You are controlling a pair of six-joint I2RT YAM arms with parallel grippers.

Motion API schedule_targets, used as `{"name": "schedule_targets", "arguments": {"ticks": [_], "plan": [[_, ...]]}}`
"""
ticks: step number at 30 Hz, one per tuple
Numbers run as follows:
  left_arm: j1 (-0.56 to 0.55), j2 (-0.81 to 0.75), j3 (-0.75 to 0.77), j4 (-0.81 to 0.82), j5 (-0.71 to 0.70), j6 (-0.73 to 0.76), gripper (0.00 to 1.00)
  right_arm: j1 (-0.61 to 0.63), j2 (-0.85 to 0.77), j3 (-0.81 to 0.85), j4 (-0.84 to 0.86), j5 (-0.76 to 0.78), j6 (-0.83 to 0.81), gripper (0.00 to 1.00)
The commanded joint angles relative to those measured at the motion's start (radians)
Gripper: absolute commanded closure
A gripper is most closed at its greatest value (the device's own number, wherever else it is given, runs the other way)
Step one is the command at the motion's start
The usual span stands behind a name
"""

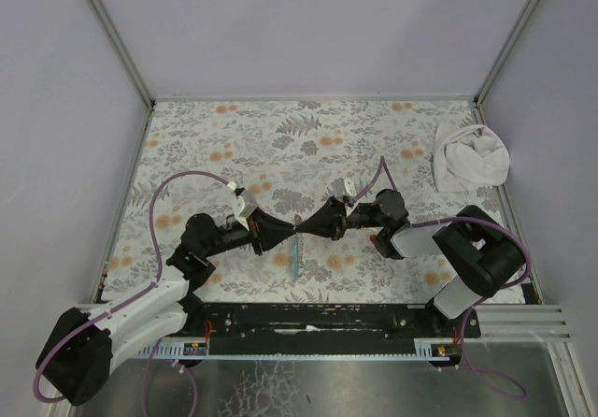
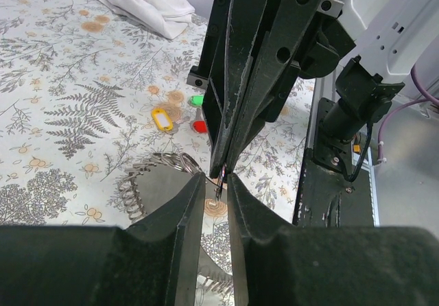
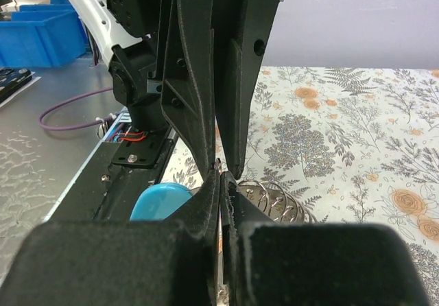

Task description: Put the keys on the keyring

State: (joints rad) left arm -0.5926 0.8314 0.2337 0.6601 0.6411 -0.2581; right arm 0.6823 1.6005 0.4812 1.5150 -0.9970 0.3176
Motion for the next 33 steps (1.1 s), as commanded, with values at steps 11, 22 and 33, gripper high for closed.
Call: {"name": "schedule_targets", "arguments": {"ticks": [11, 22, 33], "plan": [[0.004, 0.036, 0.027, 0.024, 0.027, 0.020, 0.81, -0.004, -0.056, 0.024, 0.171, -0.001, 0.002, 1.00], [0.004, 0.039, 0.032, 0.021, 0.030, 0.022, 0.80, -0.006, -0.059, 0.022, 0.173, 0.007, 0.005, 1.00], [0.003, 0.008, 0.093, -0.121, 0.011, 0.080, 0.99, -0.013, -0.126, 0.007, -0.048, -0.027, -0.115, 0.91]]}}
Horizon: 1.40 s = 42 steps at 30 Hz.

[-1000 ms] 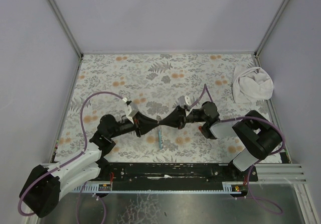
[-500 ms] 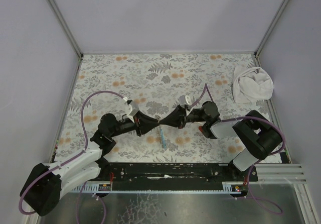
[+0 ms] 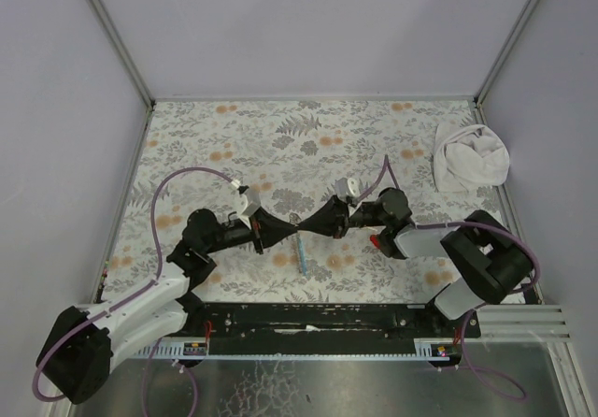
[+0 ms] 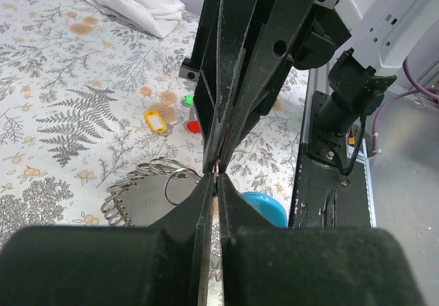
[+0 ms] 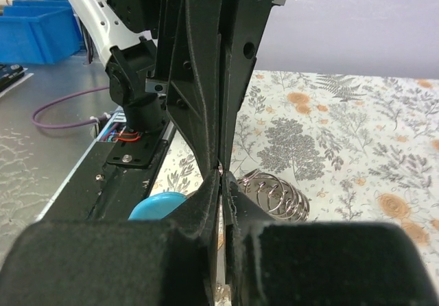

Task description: Put the keys on the keyring

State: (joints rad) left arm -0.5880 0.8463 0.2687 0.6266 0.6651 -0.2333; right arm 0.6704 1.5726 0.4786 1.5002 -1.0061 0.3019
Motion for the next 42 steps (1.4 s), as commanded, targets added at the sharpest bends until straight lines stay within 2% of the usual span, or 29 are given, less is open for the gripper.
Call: {"name": "schedule_targets", "arguments": {"ticks": [1, 7, 10, 14, 23, 42], "plan": [[-0.003, -0.002, 0.072, -0.106, -0.017, 0.061, 1.00, -0.002, -0.122, 0.013, -0.122, -0.023, -0.148, 0.88], [-0.049, 0.034, 0.136, -0.227, -0.078, 0.119, 1.00, -0.002, -0.300, 0.110, -0.841, 0.047, -0.548, 0.74], [-0.074, 0.056, 0.173, -0.288, -0.115, 0.146, 1.00, -0.001, -0.356, 0.147, -1.048, 0.096, -0.682, 0.69], [-0.106, 0.101, 0.236, -0.363, -0.140, 0.170, 1.00, -0.002, -0.374, 0.195, -1.223, 0.128, -0.787, 0.66], [-0.168, 0.126, 0.285, -0.458, -0.198, 0.206, 1.00, -0.001, -0.338, 0.259, -1.329, 0.112, -0.841, 0.69], [-0.179, 0.165, 0.306, -0.474, -0.168, 0.221, 1.00, 0.000, -0.306, 0.276, -1.322, 0.032, -0.844, 0.75]]}}
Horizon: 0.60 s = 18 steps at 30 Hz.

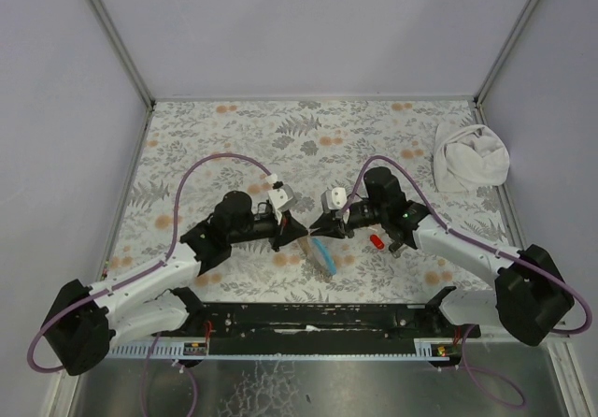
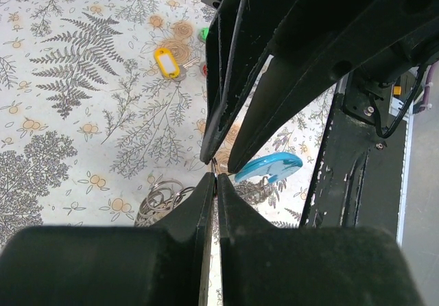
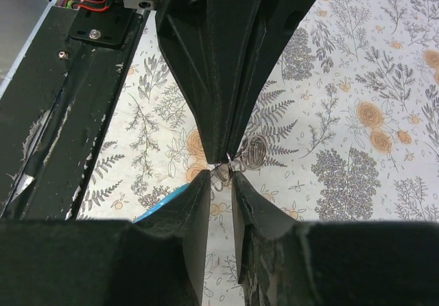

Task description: Put the keys on the keyring

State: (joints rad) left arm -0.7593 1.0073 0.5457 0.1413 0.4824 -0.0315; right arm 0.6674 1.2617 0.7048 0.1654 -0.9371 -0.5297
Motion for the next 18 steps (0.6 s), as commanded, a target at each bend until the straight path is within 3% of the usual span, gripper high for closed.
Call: {"name": "schedule_targets", "arguments": {"ticks": [1, 18], "plan": [[-0.008, 0.008, 0.029, 0.012, 0.014, 0.020, 1.00, 0.003, 0.006, 0.051, 0.013, -0.038, -0.011, 0.75], [-0.009, -0.002, 0.024, 0.022, 0.034, 0.022, 1.00, 0.003, 0.027, 0.056, 0.008, -0.046, -0.011, 0.84]]}}
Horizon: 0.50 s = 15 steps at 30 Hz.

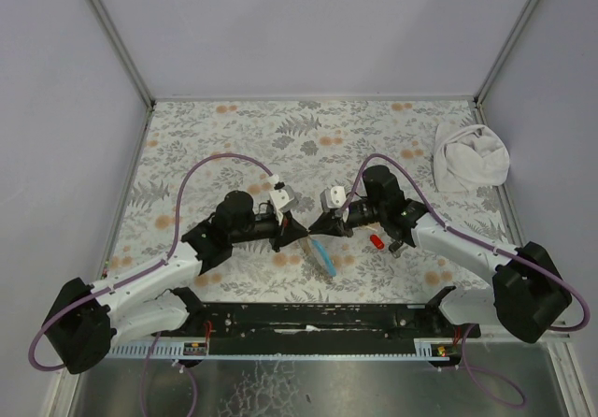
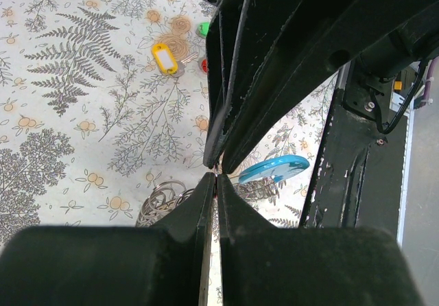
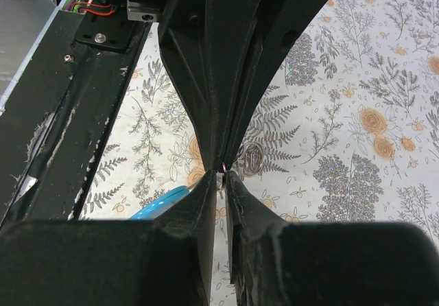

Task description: Put the keys on the keyring

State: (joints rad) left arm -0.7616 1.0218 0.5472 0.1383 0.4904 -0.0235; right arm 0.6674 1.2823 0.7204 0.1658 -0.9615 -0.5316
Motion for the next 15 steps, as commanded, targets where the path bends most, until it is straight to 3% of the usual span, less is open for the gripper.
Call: {"name": "schedule_targets", "arguments": {"ticks": [1, 15], "plan": [[-0.008, -0.016, 0.022, 0.025, 0.032, 0.014, 1.00, 0.003, 0.008, 0.043, 0.008, -0.022, -0.010, 0.84], [-0.008, -0.054, 0.005, 0.061, 0.060, -0.001, 1.00, 0.003, 0.021, 0.044, 0.019, -0.026, -0.005, 0.84]]}}
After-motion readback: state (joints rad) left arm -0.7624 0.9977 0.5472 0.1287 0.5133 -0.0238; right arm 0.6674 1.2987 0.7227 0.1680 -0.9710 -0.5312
